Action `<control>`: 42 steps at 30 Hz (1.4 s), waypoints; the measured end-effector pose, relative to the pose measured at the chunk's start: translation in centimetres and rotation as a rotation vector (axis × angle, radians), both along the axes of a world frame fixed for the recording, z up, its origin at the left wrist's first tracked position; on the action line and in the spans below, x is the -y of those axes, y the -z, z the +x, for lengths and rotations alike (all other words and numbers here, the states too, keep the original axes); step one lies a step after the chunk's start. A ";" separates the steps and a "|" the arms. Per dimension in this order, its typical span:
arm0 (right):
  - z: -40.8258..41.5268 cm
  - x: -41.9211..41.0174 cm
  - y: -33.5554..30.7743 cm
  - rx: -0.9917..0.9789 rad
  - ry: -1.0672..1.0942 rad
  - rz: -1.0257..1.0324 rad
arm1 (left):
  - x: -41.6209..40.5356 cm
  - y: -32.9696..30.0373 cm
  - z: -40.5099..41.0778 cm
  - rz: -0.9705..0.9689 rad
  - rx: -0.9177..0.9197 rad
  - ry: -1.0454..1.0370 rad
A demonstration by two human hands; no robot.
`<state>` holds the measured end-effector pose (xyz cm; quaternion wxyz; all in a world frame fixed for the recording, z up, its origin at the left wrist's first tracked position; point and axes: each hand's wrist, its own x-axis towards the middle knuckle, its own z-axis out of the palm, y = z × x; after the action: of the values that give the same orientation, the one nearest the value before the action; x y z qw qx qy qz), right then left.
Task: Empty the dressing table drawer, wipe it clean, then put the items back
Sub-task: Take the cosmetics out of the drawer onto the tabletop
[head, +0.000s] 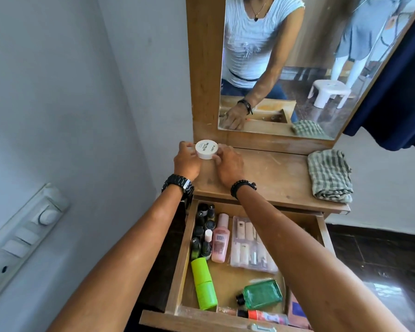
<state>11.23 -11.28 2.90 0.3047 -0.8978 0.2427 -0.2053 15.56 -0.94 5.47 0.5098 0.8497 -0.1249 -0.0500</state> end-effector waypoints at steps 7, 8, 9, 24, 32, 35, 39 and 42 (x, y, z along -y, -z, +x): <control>-5.4 0.9 -0.8 0.110 -0.059 0.290 | -1.9 -1.7 -4.0 -0.134 -0.004 0.075; -6.8 0.8 -0.8 0.133 -0.070 0.359 | -2.2 -1.5 -5.0 -0.151 -0.012 0.116; -8.4 0.7 -0.7 0.157 -0.085 0.409 | -2.5 -1.5 -6.3 -0.162 -0.018 0.167; -24.3 -0.2 5.5 -0.195 0.033 0.265 | -3.5 6.6 -18.1 0.189 -0.356 0.422; -23.9 -0.9 6.5 -0.415 -0.045 0.176 | -2.9 6.5 -18.6 0.442 -0.403 0.482; -23.9 -1.1 6.2 -0.424 -0.054 0.210 | -2.8 6.3 -19.0 0.427 -0.467 0.495; -24.1 -1.0 6.0 -0.439 -0.090 0.160 | -2.8 6.2 -19.1 0.202 -0.642 0.373; -24.5 -0.7 5.7 -0.386 -0.091 0.141 | -3.0 5.8 -19.0 -0.018 -0.748 0.255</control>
<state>-13.23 -10.58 -2.82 0.3237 -0.9069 0.2696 0.0019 -3.48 2.04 -0.32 0.5172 0.7459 -0.0356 -0.4181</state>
